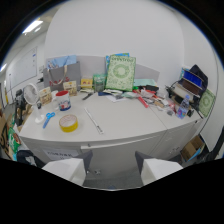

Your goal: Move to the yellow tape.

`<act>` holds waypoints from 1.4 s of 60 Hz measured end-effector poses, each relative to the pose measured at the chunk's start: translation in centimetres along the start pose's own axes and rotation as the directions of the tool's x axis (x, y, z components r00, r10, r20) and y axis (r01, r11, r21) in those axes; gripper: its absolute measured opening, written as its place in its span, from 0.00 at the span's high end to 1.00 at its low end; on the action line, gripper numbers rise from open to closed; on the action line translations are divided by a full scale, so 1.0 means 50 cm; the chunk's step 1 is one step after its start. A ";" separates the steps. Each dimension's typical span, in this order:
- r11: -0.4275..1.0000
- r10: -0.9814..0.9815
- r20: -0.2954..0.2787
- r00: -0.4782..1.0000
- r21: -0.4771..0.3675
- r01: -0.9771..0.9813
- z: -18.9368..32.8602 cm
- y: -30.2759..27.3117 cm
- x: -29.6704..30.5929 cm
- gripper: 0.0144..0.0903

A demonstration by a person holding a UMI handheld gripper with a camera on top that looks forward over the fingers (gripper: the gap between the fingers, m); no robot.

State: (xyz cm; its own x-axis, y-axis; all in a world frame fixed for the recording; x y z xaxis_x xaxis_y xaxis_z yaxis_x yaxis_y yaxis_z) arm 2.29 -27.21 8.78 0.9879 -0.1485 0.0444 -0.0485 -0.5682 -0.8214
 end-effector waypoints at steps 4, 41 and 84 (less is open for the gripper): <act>1.000 -0.001 -0.004 1.000 -0.001 0.001 0.000 -0.001 -0.001 0.08; 0.998 -0.057 0.220 0.974 -0.009 0.061 -0.014 0.072 -0.285 0.08; 0.991 -0.125 0.272 0.954 -0.021 0.136 0.296 -0.059 -0.381 0.08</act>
State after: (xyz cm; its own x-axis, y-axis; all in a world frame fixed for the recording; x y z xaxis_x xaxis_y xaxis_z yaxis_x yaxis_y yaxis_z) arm -14.20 -10.73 1.94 0.9887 0.1494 -0.0094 0.0831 -0.5996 -0.7960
